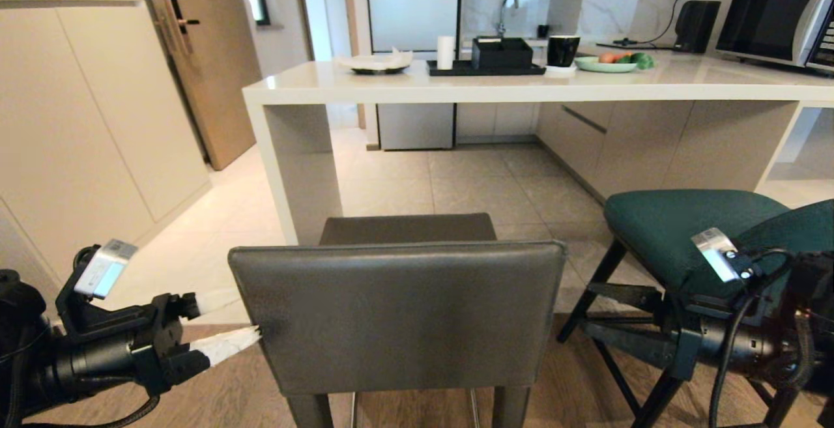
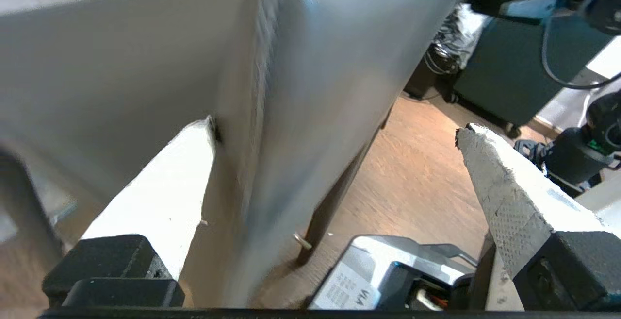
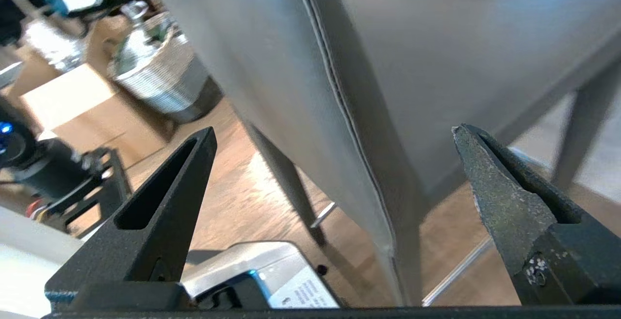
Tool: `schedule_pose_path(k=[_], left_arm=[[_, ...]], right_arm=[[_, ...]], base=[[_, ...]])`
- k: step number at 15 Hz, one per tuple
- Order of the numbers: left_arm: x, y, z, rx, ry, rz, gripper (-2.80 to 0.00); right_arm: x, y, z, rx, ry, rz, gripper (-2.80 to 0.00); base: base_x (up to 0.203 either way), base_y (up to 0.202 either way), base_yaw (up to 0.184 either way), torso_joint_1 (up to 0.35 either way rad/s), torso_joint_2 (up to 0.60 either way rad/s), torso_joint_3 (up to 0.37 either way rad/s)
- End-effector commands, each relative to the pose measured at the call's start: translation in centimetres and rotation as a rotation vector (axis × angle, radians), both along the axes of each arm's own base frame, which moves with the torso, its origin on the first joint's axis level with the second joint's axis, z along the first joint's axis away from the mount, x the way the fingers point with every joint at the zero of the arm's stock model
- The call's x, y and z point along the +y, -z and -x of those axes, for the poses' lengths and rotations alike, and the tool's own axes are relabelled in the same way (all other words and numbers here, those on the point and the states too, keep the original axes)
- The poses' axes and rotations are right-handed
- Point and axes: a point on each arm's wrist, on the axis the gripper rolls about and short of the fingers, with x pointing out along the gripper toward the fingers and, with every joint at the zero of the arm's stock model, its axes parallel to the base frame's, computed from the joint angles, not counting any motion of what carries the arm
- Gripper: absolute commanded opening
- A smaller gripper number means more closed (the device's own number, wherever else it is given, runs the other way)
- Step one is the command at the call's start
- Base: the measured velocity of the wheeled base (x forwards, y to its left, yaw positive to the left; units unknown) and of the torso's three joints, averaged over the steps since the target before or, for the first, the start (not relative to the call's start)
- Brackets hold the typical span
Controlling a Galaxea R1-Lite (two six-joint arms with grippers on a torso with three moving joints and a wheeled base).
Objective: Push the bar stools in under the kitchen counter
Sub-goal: Push the blue chair back under the dining table
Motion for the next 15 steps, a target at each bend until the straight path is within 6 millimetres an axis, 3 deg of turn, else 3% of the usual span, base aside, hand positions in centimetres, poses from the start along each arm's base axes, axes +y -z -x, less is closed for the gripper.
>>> schedule_pose_path(k=[1, 4, 7, 9, 12, 15], left_arm=[[0.5, -0.1, 1.4, -0.001, -0.038, 0.000, 0.00], [1.6, -0.5, 3.4, -0.012, -0.254, -0.012, 0.00], [2.0, -1.7, 3.1, -0.080, -0.581, -0.032, 0.00], [1.6, -3.4, 2.8, -0.178, -0.795, -0.027, 0.00], [0.4, -7.3, 2.8, -0.307, -0.931, -0.002, 0.00], [-1.5, -11.3, 6.2, -0.362, -0.864, 0.038, 0.00]], right_arm=[[-0.9, -1.1, 1.1, -0.052, 0.045, -0.004, 0.00], [-2.4, -2.5, 2.7, -0.155, 0.250, 0.034, 0.00], [-3.4, -3.0, 2.3, -0.240, 0.695, 0.172, 0.00], [-4.0, -6.1, 1.9, -0.365, 0.943, 0.178, 0.00], [-4.2, -10.3, 3.2, -0.438, 1.094, 0.142, 0.00], [-3.8, -13.6, 6.9, -0.479, 1.092, 0.097, 0.00]], base=[[0.000, 0.000, 0.000, 0.000, 0.00, 0.000], [0.000, 0.000, 0.000, 0.000, 0.00, 0.000], [0.000, 0.000, 0.000, 0.000, 0.00, 0.000], [0.000, 0.000, 0.000, 0.000, 0.00, 0.000], [0.000, 0.000, 0.000, 0.000, 0.00, 0.000], [0.000, 0.000, 0.000, 0.000, 0.00, 0.000]])
